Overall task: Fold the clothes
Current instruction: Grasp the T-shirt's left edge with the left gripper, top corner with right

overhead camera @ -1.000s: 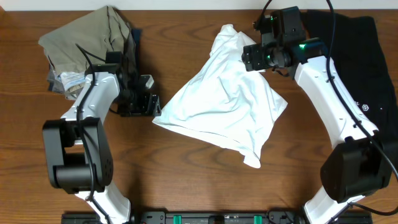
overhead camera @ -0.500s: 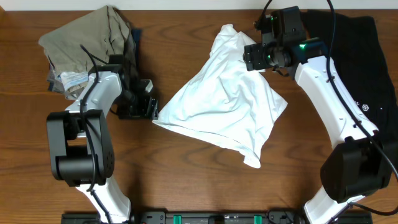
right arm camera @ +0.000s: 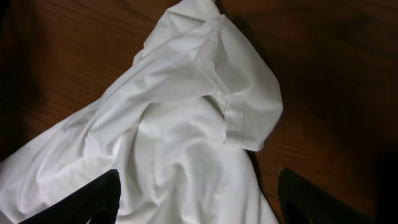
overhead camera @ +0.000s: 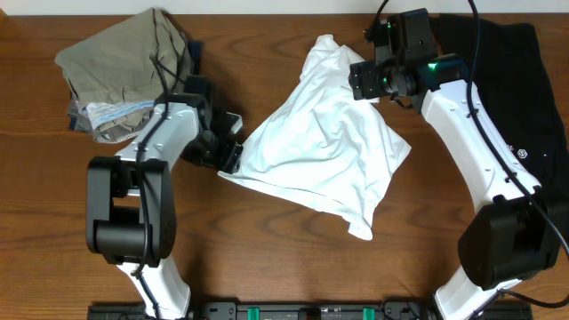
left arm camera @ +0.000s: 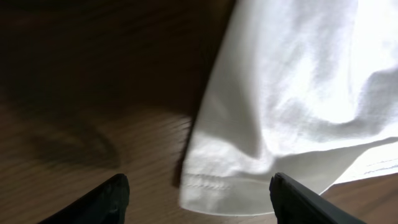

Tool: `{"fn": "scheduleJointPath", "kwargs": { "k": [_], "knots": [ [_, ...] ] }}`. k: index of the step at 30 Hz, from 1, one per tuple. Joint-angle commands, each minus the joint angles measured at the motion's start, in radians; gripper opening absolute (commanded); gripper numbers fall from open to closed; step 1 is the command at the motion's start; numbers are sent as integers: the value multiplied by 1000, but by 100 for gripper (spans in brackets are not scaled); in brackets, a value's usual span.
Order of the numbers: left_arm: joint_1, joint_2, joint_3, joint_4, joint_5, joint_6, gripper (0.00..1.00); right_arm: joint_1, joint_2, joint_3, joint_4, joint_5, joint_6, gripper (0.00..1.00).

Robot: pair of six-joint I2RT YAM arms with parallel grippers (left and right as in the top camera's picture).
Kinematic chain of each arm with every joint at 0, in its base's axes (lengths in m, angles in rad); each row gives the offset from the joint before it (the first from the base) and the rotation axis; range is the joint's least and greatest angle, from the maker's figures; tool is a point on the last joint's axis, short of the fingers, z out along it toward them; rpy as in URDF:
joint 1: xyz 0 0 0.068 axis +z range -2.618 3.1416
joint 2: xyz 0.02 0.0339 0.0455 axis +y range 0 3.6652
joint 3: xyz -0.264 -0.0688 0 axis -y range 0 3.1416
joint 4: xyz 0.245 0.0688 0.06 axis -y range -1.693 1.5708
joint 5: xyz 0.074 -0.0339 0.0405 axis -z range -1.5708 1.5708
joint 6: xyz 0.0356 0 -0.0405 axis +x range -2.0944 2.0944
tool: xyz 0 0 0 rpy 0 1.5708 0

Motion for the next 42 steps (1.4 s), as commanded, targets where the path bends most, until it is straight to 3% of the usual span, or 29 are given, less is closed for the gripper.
{"fn": "scheduleJointPath", "kwargs": {
  "k": [1, 16, 18, 21, 27, 29, 37, 42],
  "knots": [
    [-10, 21, -12, -3, -68, 27, 72, -6, -20, 17, -1, 14, -12, 78],
    [-17, 109, -14, -9, 21, 27, 61, -20, -20, 17, -3, 14, -12, 78],
    [-17, 110, -14, -10, 42, 27, 54, -20, -20, 17, -2, 15, -12, 78],
    [-17, 111, -14, -13, 95, 25, 24, -21, -20, 17, -1, 15, -12, 78],
    [-17, 111, -23, -42, 150, 19, 19, -22, -20, 17, -2, 14, -12, 77],
    [-17, 111, -31, -44, 147, 19, 6, -22, -20, 17, 2, 14, -12, 78],
    [15, 82, 11, -56, 61, -148, 6, -21, -2, 18, 42, 39, -37, 80],
    [35, -24, 24, -47, 56, -184, 6, -22, 37, 18, 84, 44, -76, 82]
  ]
}}
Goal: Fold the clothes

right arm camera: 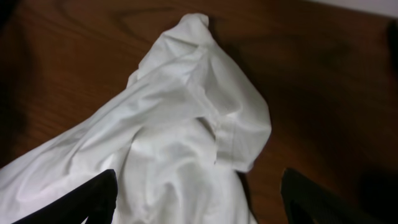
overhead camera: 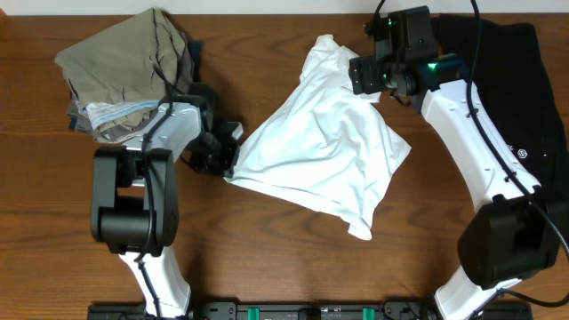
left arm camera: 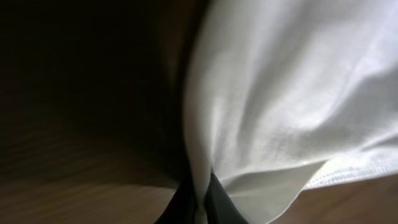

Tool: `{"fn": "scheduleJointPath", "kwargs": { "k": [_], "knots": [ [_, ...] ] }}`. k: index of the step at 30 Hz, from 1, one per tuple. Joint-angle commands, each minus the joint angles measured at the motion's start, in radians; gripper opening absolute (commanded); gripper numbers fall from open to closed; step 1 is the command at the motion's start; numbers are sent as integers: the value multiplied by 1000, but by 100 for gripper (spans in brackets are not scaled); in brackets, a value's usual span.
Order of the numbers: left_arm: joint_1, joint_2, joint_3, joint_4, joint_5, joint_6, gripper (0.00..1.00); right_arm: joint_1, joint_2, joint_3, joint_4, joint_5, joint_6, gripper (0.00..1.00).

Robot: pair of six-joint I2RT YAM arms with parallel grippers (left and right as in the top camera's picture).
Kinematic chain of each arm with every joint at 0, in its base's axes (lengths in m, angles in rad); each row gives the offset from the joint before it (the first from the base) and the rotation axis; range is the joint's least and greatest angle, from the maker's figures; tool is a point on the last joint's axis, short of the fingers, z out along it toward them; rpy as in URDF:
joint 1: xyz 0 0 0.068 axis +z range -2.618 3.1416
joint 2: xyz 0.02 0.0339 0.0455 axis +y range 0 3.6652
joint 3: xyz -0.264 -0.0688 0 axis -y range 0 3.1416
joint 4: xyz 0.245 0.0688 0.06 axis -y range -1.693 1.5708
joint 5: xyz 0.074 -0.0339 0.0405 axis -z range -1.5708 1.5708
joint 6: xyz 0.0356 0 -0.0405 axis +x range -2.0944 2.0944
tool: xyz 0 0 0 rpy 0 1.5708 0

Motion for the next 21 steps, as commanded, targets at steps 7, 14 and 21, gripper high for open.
{"fn": "scheduleJointPath", "kwargs": {
  "k": [7, 14, 21],
  "knots": [
    [52, -248, 23, 21, -42, -71, 6, -22, 151, 18, 25, 64, -117, 78],
    [55, -274, 21, 23, -42, -72, 6, -21, 254, 18, 143, 64, -152, 73],
    [55, -274, 21, 24, -42, -75, 6, -21, 314, 18, 150, 67, -147, 65]
  ]
}}
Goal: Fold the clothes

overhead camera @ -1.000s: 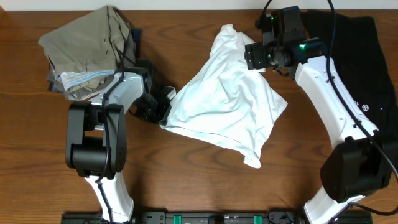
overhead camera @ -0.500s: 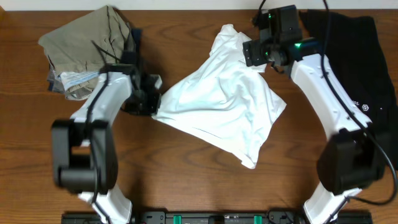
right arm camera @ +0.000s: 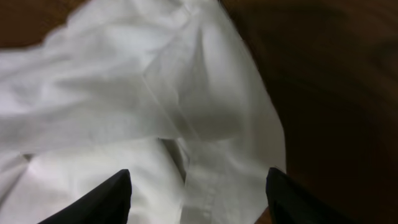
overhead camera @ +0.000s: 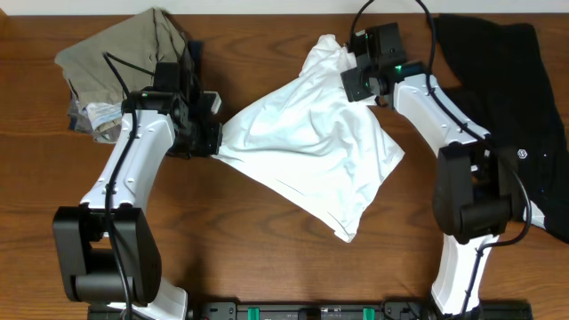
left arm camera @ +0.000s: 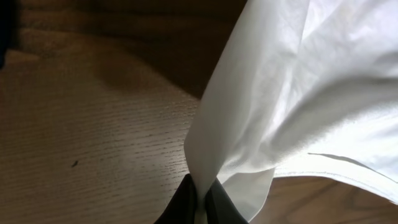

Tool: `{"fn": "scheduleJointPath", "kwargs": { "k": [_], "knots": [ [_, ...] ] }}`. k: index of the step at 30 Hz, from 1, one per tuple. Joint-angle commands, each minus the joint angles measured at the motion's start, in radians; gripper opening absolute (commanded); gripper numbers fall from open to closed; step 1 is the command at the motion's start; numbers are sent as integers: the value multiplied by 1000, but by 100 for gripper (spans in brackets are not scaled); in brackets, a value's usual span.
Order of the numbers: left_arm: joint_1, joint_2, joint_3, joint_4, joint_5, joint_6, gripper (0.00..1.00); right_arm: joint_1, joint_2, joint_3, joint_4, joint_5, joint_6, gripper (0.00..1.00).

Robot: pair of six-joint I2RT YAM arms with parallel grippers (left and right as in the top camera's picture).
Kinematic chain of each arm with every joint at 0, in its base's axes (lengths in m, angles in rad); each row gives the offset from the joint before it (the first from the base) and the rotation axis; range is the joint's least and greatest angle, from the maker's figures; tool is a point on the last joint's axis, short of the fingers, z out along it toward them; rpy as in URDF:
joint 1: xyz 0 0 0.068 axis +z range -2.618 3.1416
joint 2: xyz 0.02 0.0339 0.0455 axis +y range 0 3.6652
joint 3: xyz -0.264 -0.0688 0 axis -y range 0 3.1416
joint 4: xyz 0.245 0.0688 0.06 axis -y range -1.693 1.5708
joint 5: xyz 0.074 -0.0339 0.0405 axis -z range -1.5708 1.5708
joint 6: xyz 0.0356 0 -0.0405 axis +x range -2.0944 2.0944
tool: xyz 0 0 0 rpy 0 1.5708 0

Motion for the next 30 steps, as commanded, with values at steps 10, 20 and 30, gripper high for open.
{"fn": "scheduleJointPath", "kwargs": {
  "k": [10, 20, 30],
  "knots": [
    [5, 1, 18, 2, -61, -10, 6, -26, 46, 14, -135, 25, -11, 59],
    [5, 1, 18, 2, -62, -9, 6, -51, 64, 12, -131, 55, -69, 49],
    [5, 1, 18, 2, -62, -10, 6, -53, 74, 11, -101, -14, -152, 49]
  ]
}}
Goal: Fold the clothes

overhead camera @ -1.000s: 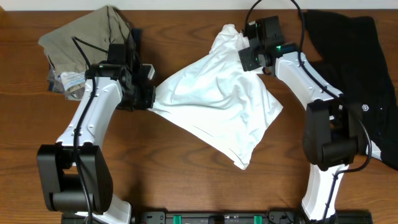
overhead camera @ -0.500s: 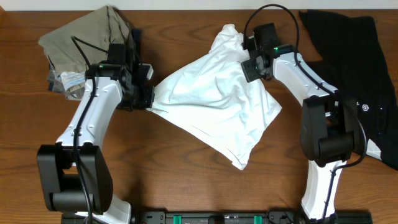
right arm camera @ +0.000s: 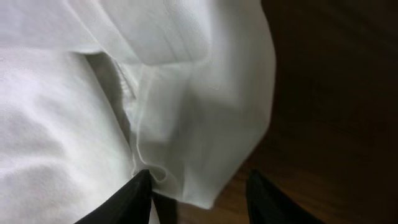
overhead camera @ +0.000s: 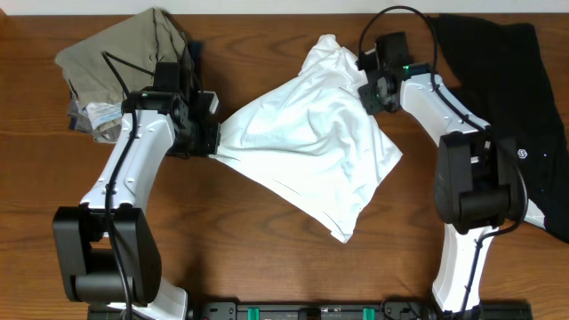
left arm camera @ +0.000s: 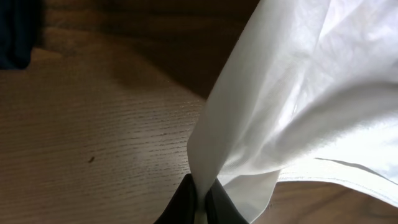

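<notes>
A crumpled white shirt [overhead camera: 311, 142] lies spread across the middle of the wooden table [overhead camera: 267, 258]. My left gripper [overhead camera: 212, 142] is shut on its left corner, and the wrist view shows the cloth [left arm camera: 292, 81] pinched between the dark fingers [left arm camera: 186, 205] and pulled taut. My right gripper [overhead camera: 369, 89] is down at the shirt's upper right. Its jaws stand open, astride a hemmed fold of white cloth [right arm camera: 199, 93], left finger [right arm camera: 134, 199] touching the hem.
A pile of khaki and other clothes [overhead camera: 124, 67] sits at the back left, close behind my left arm. A black garment [overhead camera: 507, 98] covers the back right, beside the right arm.
My right gripper has dropped lower and a little right onto the shirt's upper right fold, its fingers now around the hem. The left gripper still holds the corner in the same place.
First my left gripper stood open at the shirt's left corner and the right hovered open above the top. Then the left was shut on the corner, and later had pulled it up-left. The right came down to the shirt's upper right edge.
</notes>
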Tool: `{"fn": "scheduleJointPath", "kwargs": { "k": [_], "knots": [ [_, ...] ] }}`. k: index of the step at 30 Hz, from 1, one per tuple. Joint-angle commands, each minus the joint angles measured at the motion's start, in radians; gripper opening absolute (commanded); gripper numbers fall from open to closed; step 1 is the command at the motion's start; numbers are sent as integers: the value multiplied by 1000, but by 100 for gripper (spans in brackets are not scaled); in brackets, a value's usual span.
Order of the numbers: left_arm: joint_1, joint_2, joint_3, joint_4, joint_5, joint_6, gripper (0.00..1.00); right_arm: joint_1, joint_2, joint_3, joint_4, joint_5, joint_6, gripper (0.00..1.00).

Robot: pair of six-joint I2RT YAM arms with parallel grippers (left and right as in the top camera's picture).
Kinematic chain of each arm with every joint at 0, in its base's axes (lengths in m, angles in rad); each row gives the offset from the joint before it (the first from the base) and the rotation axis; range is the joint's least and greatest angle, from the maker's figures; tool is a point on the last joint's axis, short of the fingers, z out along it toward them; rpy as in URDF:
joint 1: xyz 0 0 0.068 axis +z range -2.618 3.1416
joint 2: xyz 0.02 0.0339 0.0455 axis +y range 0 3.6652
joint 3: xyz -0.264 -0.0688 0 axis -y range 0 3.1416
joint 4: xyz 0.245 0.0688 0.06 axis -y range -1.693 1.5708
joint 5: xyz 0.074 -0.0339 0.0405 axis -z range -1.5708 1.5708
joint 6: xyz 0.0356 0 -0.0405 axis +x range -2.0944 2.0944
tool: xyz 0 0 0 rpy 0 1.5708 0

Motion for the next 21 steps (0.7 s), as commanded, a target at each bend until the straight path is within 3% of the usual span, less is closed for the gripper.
{"fn": "scheduleJointPath", "kwargs": {
  "k": [1, 4, 12, 16, 21],
  "knots": [
    [5, 1, 18, -2, -13, -6, 6, 1, 16, 11, 3, -54, -43, 51],
    [5, 1, 18, -2, -13, -6, 5, 3, 16, 11, 2, -92, -44, 56],
    [5, 1, 18, -1, -13, -6, 6, 3, 34, 11, -1, -100, -44, 56],
    [5, 1, 18, -1, -13, -6, 6, 4, 63, 11, 2, -100, -43, 52],
    [5, 1, 18, -2, -13, -6, 6, 4, 77, 11, 15, -100, -43, 38]
  ]
}}
